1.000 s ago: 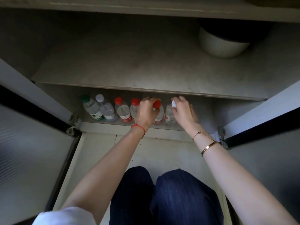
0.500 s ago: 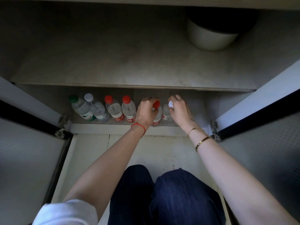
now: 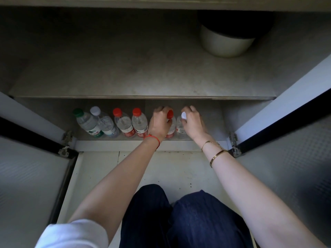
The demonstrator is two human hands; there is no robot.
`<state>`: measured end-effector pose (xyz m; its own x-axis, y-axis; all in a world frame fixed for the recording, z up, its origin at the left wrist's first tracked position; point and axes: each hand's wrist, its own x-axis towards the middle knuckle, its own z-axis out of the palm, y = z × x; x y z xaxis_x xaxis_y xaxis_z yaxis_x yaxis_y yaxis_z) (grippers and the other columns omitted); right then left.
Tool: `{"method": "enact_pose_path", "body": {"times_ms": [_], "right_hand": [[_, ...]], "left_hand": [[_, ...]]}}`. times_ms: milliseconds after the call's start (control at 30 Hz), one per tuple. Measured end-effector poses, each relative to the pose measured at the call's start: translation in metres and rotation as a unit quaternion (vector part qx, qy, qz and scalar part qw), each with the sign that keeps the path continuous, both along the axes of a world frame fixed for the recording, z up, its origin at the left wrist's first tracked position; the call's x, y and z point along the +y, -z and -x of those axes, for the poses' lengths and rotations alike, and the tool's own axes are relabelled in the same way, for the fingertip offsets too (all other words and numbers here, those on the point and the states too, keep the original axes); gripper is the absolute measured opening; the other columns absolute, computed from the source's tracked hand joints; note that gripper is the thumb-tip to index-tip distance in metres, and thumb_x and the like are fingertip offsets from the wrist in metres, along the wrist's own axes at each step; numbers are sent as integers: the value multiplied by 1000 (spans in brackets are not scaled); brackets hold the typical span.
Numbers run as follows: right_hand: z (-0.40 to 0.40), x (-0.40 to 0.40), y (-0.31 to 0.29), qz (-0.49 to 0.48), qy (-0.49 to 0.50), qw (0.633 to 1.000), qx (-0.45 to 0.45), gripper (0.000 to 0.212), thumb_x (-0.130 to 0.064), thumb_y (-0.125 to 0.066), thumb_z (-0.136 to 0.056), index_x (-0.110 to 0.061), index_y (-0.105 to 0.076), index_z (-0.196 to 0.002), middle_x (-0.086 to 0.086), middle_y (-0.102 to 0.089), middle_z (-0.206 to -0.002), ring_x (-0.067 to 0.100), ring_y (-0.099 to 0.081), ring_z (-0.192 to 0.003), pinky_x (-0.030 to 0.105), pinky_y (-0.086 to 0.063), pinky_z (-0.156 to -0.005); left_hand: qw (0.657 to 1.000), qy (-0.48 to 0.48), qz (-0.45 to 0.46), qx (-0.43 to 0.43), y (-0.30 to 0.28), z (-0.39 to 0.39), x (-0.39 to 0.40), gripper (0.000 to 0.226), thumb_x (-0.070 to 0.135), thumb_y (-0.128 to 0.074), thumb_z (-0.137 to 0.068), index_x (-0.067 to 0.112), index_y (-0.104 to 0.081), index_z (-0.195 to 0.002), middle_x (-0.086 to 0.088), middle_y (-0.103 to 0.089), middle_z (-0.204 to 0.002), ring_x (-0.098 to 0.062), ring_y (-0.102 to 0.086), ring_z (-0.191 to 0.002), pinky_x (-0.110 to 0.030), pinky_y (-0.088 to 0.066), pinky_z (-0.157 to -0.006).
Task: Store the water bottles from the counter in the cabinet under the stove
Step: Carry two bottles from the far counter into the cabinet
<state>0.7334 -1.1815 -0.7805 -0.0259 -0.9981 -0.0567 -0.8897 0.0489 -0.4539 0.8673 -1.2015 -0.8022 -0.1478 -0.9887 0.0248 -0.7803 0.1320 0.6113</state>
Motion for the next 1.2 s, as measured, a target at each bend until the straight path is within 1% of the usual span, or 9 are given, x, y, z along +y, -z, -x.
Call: {"method": "enact_pose_path", "body": {"times_ms": [200,333,467,600,700,900,967,1100,1200], "right_hand": [[0,4,-5,-10,6,1000,-19,36,-8,-53,-95,-7,-51,-131,14,-50,-133,34,-58,-113,35,-50,-87],[2,12,-11,-19,11,1000,-22,43,-12,-52,-96,-13,-46,-138,12,-47,-142,32,-55,-120,39,-53,-91],[3,26,-21,-1,13,1000,-13,41,-14,-53,-95,-13,-48,-135,11,-51,-137,34,-56,-115,43,-54,-85],[1,44,-33,29,0,1000,6,35,-18,-54,-94,-9,-57,-127,12,-58,-131,33,-50,-119,42,-47,-97],[-5,60,-46,49,-15,999,7,37,-21,-55,-95,-10,-56,-130,9,-59,-131,29,-48,-122,39,-45,-98],[-38,90,-81,110,-89,990,-15,42,-28,-56,-95,-16,-53,-134,3,-58,-133,19,-47,-125,36,-46,-101],[-54,100,-96,125,-117,985,-26,43,-29,-56,-95,-18,-51,-136,1,-57,-135,18,-45,-128,39,-46,-104],[-89,118,-124,159,-185,969,-46,45,-29,-56,-95,-18,-49,-139,-2,-55,-137,13,-41,-132,25,-36,-104],[-119,129,-145,186,-237,951,-64,46,-28,-58,-94,-18,-50,-138,-2,-55,-135,12,-41,-130,27,-37,-107]], "left_hand": [[1000,-4,3,-4,1,-2,8,47,5,-63,-89,12,-52,-133,-15,-61,-125,-35,-53,-118,-43,-52,-94],[1000,-5,9,-10,-3,-5,16,44,5,-63,-87,8,-53,-129,-17,-62,-119,-35,-58,-112,-44,-54,-89],[999,-18,27,6,-11,-14,33,46,7,-63,-87,8,-52,-132,-16,-61,-119,-35,-58,-110,-45,-54,-87],[998,-37,47,26,-24,-33,59,41,10,-63,-88,9,-57,-128,-15,-62,-120,-33,-61,-108,-41,-56,-84],[996,-58,59,29,-37,-52,82,40,13,-63,-89,13,-58,-128,-10,-63,-122,-28,-64,-104,-33,-53,-78],[990,-96,104,21,-70,-97,129,38,12,-66,-87,13,-59,-124,-9,-65,-115,-26,-67,-91,-34,-57,-74],[986,-113,118,13,-81,-115,145,41,13,-68,-86,15,-59,-126,-7,-65,-115,-25,-66,-94,-35,-56,-77],[977,-147,152,21,-105,-148,182,43,15,-68,-87,16,-57,-128,-6,-65,-120,-23,-60,-111,-35,-51,-90],[966,-178,184,22,-121,-172,210,42,13,-67,-87,15,-58,-127,-5,-65,-122,-23,-58,-115,-35,-50,-95]]}}
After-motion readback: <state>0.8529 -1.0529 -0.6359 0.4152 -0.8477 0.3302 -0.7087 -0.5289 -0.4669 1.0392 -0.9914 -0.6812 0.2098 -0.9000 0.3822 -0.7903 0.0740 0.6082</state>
